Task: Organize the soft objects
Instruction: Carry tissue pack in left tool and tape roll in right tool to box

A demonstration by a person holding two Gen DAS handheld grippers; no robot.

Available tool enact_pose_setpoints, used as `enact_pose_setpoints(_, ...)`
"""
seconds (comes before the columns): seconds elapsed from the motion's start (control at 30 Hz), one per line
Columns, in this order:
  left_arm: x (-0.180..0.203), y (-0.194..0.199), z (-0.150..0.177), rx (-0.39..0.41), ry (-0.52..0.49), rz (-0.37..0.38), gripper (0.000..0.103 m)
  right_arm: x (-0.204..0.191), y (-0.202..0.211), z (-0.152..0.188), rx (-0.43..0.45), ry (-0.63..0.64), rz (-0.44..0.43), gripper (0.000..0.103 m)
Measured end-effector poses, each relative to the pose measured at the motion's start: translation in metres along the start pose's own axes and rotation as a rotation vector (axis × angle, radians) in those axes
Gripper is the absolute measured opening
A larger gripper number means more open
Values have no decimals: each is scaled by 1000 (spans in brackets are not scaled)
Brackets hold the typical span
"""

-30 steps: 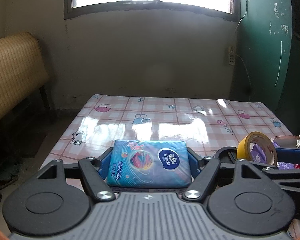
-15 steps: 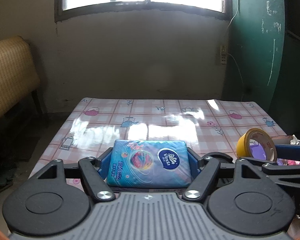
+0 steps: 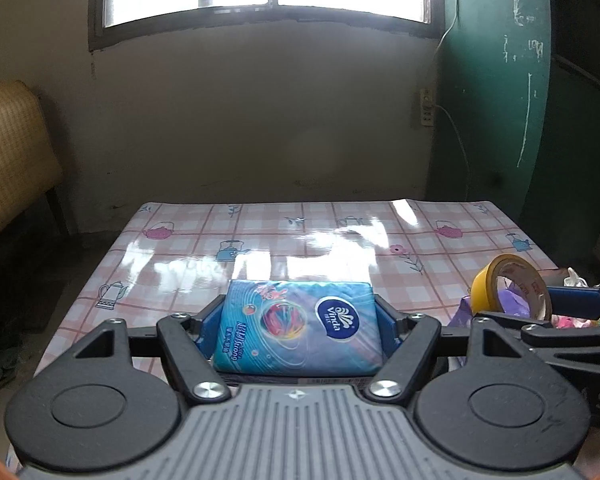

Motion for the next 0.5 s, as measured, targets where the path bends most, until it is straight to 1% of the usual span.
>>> enact_pose_setpoints(0.5, 28, 4, -2, 1, -23, 43, 75, 27, 14, 2, 19, -35, 42, 70)
Point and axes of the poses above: each gripper's, at about its wrist camera, not at the fingertips, and y roughly against the way its jaws point, x to its right, z to its underside, the point moved 3 cm from there along -y, roughly the way its jaws point, and after that the axes turned 12 degrees about -z, right-handed, at the moved point
